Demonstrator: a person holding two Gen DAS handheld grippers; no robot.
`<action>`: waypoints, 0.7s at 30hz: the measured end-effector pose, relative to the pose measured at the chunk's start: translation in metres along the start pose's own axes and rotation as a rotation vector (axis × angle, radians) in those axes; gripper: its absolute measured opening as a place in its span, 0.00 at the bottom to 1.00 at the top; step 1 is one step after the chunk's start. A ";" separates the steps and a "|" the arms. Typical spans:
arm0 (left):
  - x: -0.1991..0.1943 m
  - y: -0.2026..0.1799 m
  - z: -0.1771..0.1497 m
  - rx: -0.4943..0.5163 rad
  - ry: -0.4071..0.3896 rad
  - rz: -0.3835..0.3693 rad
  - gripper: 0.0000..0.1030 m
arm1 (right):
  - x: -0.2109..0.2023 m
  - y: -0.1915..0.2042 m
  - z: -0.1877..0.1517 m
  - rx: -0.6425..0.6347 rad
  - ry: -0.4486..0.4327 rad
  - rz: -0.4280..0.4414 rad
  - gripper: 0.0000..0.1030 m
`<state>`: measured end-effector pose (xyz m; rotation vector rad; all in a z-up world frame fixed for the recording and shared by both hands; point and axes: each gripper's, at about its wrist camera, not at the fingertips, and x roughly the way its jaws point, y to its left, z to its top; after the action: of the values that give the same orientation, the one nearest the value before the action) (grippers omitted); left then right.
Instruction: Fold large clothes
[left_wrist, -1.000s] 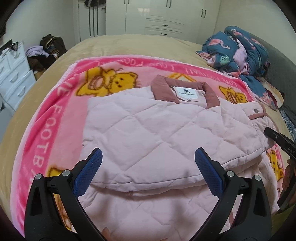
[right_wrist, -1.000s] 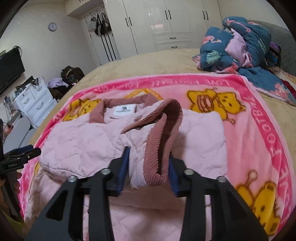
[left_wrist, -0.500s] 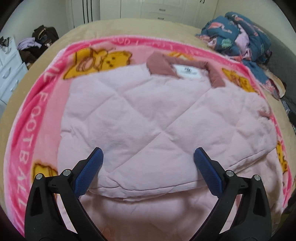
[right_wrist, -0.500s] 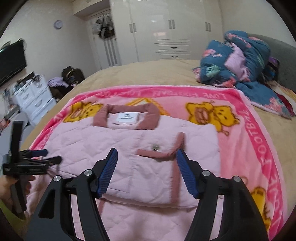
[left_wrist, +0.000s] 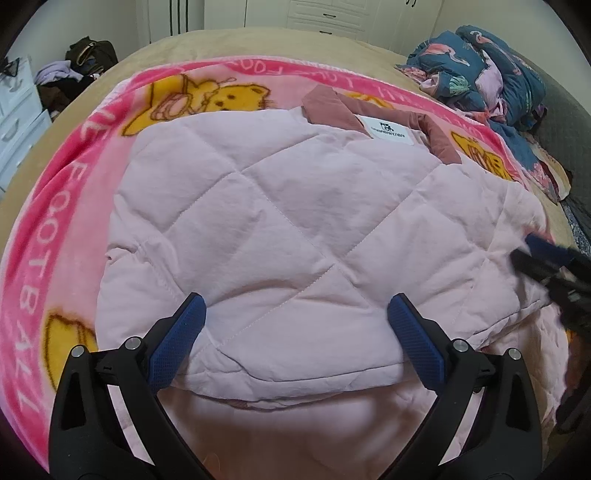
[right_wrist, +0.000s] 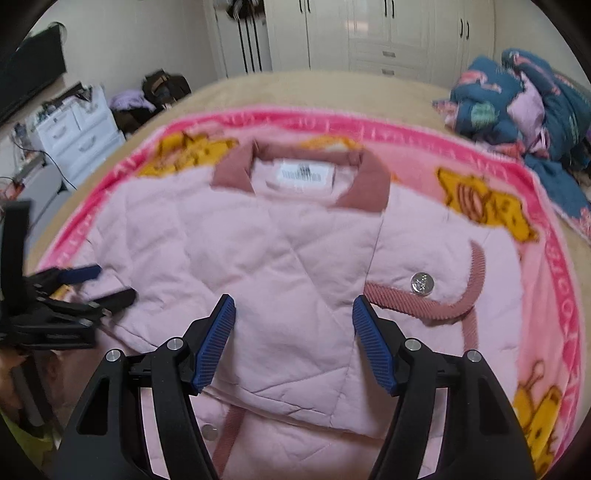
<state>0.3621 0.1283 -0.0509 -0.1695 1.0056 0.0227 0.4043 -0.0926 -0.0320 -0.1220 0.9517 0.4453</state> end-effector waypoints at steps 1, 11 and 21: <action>0.000 0.000 0.000 0.001 0.000 0.001 0.91 | 0.006 -0.002 -0.003 0.010 0.009 0.003 0.67; 0.000 -0.001 0.001 0.002 -0.010 -0.001 0.91 | 0.009 -0.006 -0.016 0.053 -0.026 0.017 0.73; -0.020 -0.004 0.000 -0.007 -0.025 -0.002 0.91 | -0.031 -0.007 -0.016 0.104 -0.098 0.085 0.90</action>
<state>0.3521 0.1261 -0.0335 -0.1758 0.9805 0.0263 0.3796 -0.1135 -0.0169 0.0347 0.8842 0.4744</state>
